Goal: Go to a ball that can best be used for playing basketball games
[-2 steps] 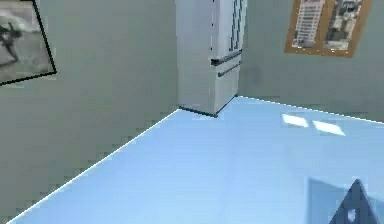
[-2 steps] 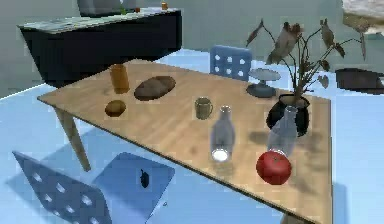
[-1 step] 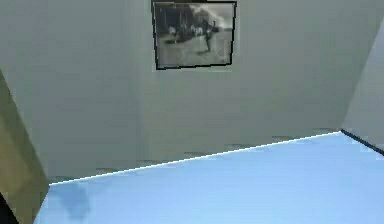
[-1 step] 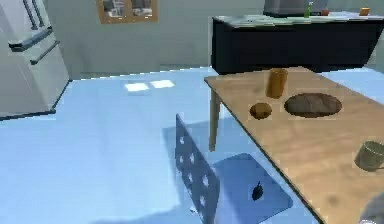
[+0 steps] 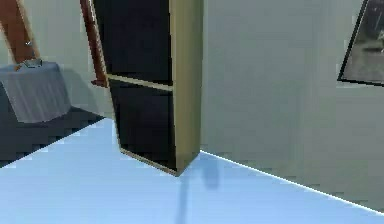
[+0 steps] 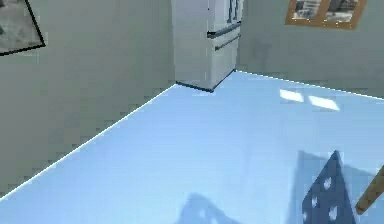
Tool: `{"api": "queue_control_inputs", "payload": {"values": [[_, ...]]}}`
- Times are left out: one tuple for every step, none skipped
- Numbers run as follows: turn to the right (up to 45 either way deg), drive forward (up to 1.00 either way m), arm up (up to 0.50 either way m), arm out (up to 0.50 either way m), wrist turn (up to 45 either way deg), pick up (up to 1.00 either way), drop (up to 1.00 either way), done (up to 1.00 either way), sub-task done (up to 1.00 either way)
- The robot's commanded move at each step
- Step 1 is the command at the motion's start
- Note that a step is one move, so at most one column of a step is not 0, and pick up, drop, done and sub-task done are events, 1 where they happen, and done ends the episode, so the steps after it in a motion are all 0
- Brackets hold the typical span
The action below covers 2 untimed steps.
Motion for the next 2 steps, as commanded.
{"api": "queue_control_inputs", "payload": {"values": [[-45.0,0.0,0.0,0.0,0.0,0.0,0.0,0.0,0.0],[-21.0,0.0,0.0,0.0,0.0,0.0,0.0,0.0,0.0]]}}
